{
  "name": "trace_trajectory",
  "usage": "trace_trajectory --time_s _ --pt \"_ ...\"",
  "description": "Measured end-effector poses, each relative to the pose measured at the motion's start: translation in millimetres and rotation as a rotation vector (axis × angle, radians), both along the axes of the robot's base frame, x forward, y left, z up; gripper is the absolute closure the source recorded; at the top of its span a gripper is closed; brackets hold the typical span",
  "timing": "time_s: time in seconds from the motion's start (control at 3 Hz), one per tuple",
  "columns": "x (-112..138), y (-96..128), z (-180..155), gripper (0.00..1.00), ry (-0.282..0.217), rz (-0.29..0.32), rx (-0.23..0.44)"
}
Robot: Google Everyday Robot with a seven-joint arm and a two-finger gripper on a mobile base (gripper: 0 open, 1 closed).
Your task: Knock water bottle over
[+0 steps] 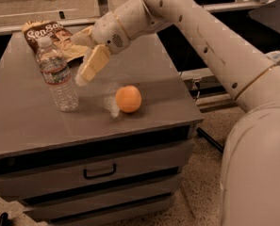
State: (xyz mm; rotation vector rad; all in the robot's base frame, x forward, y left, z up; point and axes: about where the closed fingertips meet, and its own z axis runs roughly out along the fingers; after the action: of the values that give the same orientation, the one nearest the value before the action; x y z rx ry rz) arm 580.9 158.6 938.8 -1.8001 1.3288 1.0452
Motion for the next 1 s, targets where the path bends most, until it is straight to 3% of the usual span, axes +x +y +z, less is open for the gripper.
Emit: trace_trajectory --time_s 0.33,0.67,1.0 --pt "-20.9 9.1 9.5 0.00 0.032 0.042 0.053" --pt "-43.7 20.6 13.6 0.00 0.011 0.081 0.098" --pt "-49.6 43.3 8.9 0.16 -0.048 0.083 0.096"
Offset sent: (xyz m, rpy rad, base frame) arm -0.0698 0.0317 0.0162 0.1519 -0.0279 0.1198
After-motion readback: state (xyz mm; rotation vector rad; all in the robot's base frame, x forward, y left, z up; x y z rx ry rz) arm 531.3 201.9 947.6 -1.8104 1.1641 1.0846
